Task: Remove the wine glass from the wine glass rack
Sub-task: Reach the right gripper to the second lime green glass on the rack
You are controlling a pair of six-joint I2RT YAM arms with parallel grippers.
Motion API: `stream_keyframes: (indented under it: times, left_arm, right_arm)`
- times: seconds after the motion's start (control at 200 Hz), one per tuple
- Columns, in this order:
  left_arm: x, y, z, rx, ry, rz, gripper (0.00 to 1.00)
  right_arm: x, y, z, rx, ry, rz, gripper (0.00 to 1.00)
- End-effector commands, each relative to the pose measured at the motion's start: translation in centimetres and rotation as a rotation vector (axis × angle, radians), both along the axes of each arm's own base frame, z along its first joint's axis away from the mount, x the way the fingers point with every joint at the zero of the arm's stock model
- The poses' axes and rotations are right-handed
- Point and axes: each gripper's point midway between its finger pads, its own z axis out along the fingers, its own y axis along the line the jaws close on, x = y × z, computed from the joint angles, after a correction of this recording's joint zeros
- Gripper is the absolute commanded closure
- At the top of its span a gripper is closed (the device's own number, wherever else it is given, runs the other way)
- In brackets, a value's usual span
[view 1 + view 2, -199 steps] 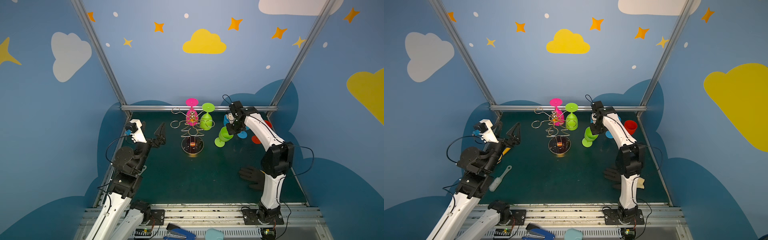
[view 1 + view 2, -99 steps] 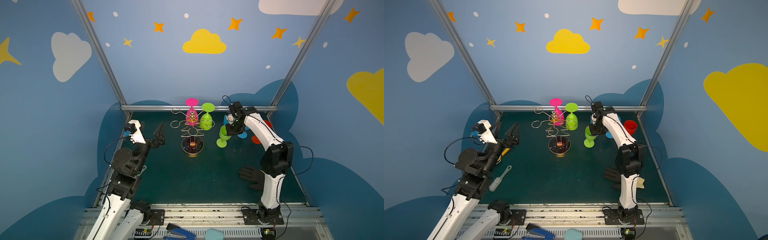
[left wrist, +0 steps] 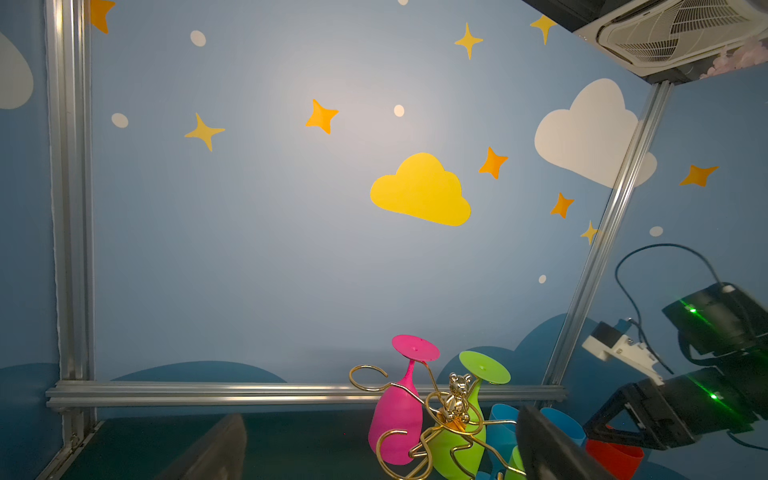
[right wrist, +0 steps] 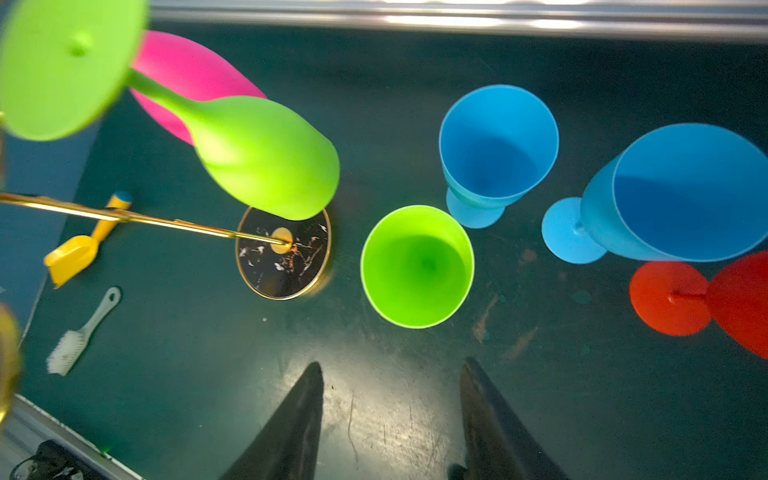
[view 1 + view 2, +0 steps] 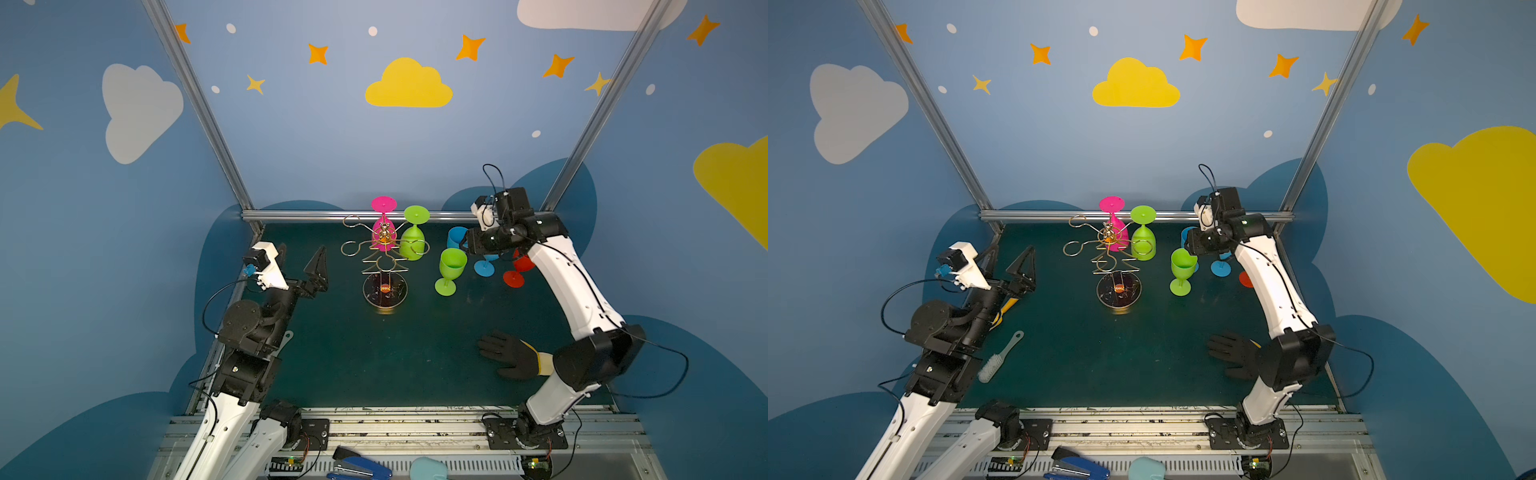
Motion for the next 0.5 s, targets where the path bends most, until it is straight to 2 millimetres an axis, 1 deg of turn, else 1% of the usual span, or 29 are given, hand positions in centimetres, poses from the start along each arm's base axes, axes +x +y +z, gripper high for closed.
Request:
stream_keyframes:
  times: [0.0,0.055,0.09,0.17,0.255,0.385,0.496]
  left_arm:
    - [-0.1,0.4,-0.1,-0.002,-0.003,0.017,0.01]
    - [0.0,0.4,-0.1,-0.001,-0.001,0.017,0.01]
    - [-0.1,0.4,0.0,-0.002,-0.003,0.017,0.01]
    - [-0.1,0.3,-0.1,-0.002,-0.002,0.014,0.01]
    - [0.0,0.3,-0.1,-0.002,0.000,0.016,0.01]
    - [0.0,0.3,-0.1,0.000,0.000,0.016,0.01]
    - [0.0,0.4,-0.2,0.004,0.001,0.021,0.01]
  right_arm:
    - [0.9,3.3,3.3,0.268,-0.185,0.085,0.43]
    - [0.9,3.5,4.7,0.363,-0.247,0.073,0.36]
    - [0.9,3.5,5.5,0.401,-0.264,0.069,0.33]
    - [1.4,3.9,6.2,0.435,-0.260,0.075,0.30]
    - [2.4,4.8,6.2,0.474,-0.231,0.091,0.28]
    - [3.7,6.6,6.3,0.557,-0.191,0.134,0.28]
    - [5.1,7.8,5.9,0.569,-0.174,0.141,0.28]
